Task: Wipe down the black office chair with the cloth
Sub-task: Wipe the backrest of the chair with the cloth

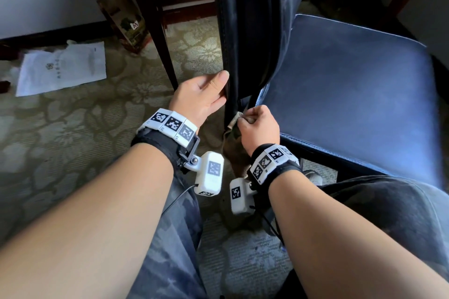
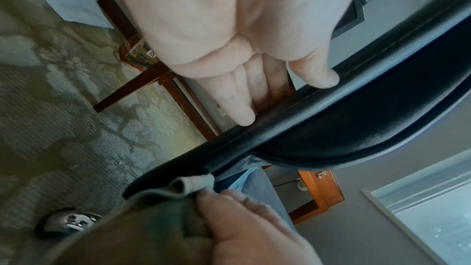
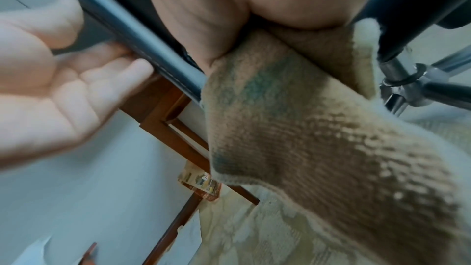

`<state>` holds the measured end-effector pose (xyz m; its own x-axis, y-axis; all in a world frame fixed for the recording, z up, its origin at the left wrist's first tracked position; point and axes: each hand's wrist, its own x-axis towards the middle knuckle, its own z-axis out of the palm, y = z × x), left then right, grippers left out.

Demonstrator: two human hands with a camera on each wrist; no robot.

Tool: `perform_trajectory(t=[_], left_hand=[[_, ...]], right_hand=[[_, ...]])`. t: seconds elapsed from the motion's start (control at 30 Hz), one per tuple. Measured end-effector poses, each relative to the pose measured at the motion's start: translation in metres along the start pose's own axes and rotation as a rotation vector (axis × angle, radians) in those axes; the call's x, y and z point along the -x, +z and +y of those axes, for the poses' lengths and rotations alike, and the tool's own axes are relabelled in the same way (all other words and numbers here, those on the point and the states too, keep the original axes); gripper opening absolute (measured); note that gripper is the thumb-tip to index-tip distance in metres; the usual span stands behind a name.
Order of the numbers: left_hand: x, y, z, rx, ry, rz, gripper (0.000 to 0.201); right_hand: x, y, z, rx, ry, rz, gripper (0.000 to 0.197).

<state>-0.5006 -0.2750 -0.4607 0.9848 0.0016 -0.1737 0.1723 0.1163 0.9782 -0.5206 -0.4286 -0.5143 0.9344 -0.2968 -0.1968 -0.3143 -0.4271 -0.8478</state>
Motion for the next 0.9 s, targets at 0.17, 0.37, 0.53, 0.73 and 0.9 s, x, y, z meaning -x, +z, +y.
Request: perform_trajectory(t=[0.17, 0.37, 0.53, 0.73, 0.9], left_hand=[[-0.002, 0.001, -0.008, -0.042, -0.043, 0.006, 0.052], [-0.007, 0.000, -0.016, -0.054, -0.063, 0.030, 0.076], [-0.009, 0.001, -0.015, -0.059, -0.051, 0.078, 0.108], [-0.018, 0.003, -0.016, -0.022, -0.033, 0.088, 0.094], [-0.020, 0.003, -0.017, -0.036, -0.044, 0.088, 0.095]], right_hand=[[0.002, -0.022, 0.001, -0.089, 0.069, 0.130, 0.010], [0.004, -0.013, -0.017, -0.220, -0.089, 0.129, 0.011], [-0.005, -0.006, -0.021, -0.090, -0.075, 0.086, 0.010], [-0.006, -0.013, -0.006, 0.037, 0.020, 0.011, 0.012], [-0.013, -0.021, -0.012, -0.163, 0.041, 0.120, 0.010]])
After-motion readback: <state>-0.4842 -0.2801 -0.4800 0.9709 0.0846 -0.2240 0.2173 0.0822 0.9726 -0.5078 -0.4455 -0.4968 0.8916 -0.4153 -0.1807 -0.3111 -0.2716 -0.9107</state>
